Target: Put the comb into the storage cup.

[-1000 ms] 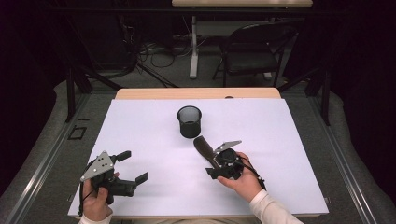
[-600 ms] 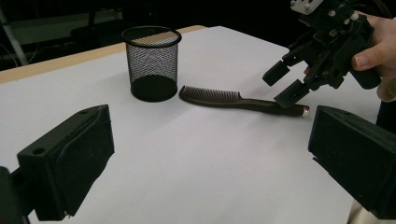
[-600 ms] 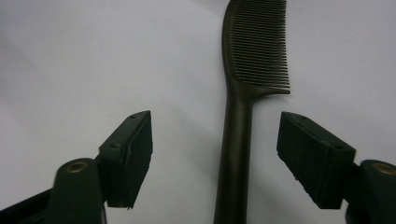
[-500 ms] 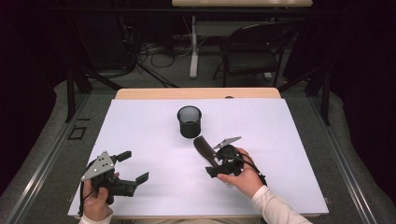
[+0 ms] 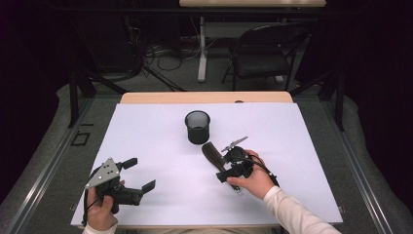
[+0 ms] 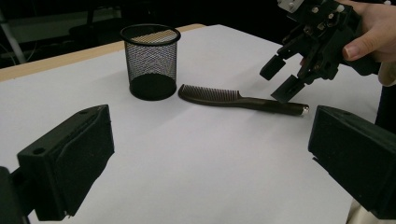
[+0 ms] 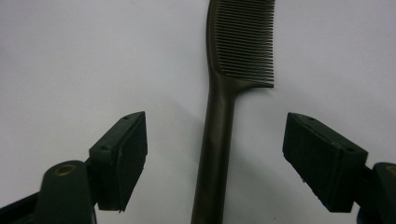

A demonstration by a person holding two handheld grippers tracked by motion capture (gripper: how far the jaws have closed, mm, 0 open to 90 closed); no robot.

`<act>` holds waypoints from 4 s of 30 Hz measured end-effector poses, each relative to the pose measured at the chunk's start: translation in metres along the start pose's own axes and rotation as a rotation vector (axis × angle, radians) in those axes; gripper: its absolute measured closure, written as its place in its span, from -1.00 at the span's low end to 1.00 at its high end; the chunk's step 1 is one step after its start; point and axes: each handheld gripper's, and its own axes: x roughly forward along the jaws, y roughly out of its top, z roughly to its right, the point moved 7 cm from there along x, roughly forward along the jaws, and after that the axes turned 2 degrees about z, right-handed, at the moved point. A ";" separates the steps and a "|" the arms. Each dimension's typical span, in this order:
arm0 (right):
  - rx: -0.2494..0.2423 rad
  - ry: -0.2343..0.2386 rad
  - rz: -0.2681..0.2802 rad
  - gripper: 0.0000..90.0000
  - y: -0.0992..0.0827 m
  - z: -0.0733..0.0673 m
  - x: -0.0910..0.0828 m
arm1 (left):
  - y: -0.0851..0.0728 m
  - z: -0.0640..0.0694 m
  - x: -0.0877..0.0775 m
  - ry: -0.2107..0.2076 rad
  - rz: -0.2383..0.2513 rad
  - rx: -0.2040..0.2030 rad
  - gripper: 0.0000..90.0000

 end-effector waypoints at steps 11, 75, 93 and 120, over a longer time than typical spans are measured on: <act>0.001 -0.006 -0.082 -0.48 0.002 0.003 0.003 | -0.001 0.000 0.001 0.000 -0.002 -0.001 -0.99; 0.036 -0.015 -0.346 0.41 -0.010 0.002 0.025 | -0.003 0.000 0.003 0.000 -0.016 0.004 -0.99; 0.040 -0.032 -0.333 0.56 -0.011 0.003 0.025 | -0.004 -0.001 0.003 0.006 -0.019 0.005 -0.99; 0.085 -0.032 -0.349 0.61 -0.011 0.002 0.024 | -0.005 -0.001 0.004 0.000 -0.022 0.006 -0.99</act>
